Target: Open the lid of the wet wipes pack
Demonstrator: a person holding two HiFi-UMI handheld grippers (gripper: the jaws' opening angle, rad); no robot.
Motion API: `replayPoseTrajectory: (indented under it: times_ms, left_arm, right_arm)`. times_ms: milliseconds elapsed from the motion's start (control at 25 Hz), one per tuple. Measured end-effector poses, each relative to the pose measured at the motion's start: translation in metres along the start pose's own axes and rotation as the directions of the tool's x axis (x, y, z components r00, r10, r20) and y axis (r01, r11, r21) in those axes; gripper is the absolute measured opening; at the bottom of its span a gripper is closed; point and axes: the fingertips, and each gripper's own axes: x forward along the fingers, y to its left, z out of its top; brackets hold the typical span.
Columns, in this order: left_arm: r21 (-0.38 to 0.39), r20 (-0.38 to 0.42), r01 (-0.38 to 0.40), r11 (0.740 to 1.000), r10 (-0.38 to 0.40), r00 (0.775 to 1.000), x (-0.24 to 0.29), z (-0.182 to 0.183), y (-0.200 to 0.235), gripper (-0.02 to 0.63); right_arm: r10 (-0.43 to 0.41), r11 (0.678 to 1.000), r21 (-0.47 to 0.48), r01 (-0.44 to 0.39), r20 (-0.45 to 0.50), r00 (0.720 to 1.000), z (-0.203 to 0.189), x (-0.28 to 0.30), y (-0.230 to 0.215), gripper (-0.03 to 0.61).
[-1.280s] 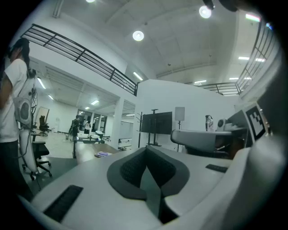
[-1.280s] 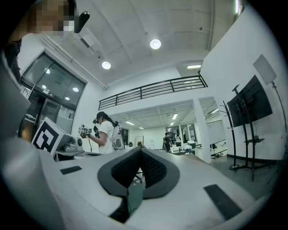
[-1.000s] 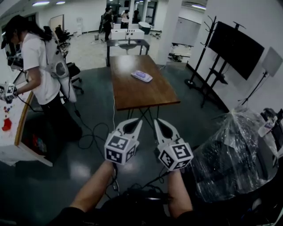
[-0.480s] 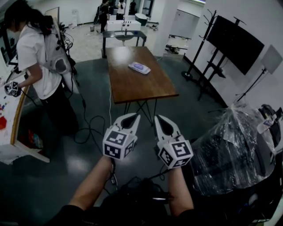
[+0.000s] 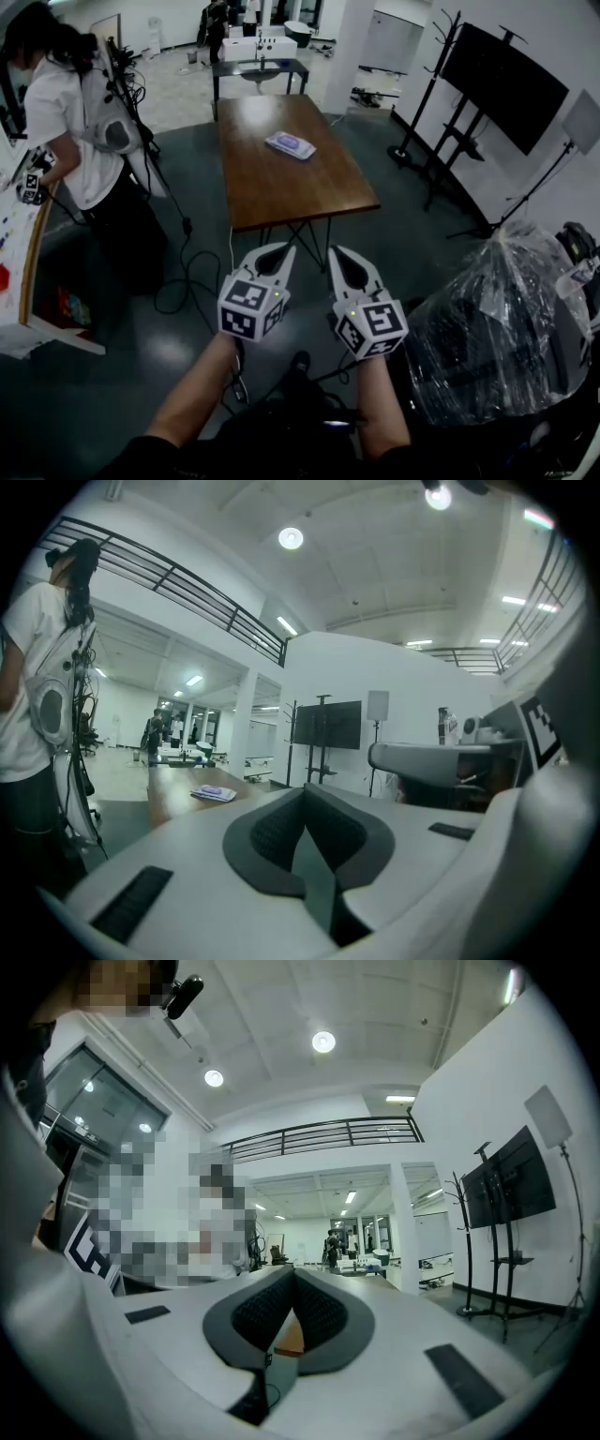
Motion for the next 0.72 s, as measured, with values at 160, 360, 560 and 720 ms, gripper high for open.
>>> replayPoseTrajectory:
  times_ms: [160, 360, 560, 720]
  left_arm:
    - [0.013, -0.025, -0.016, 1.000, 0.016, 1.000, 0.055, 0.002, 0.010, 0.006]
    - [0.013, -0.043, -0.067, 0.998, 0.068, 0.997, 0.122, 0.006, 0.036, 0.006]
    - [0.013, -0.059, -0.126, 0.992, 0.127, 0.990, 0.170, 0.009, 0.065, 0.006]
    - [0.031, -0.085, -0.176, 0.984, 0.178, 0.980, 0.199, 0.009, 0.083, 0.006]
  right_arm:
    - [0.004, 1.000, 0.013, -0.004, 0.006, 1.000, 0.000, 0.032, -0.053, 0.011]
    - [0.034, 0.999, 0.024, -0.034, 0.002, 0.999, -0.003, 0.078, -0.115, 0.011]
    - [0.073, 0.997, 0.028, -0.072, -0.003, 0.997, -0.006, 0.122, -0.160, 0.011]
    - [0.105, 0.994, 0.031, -0.105, -0.007, 0.994, -0.008, 0.148, -0.187, 0.011]
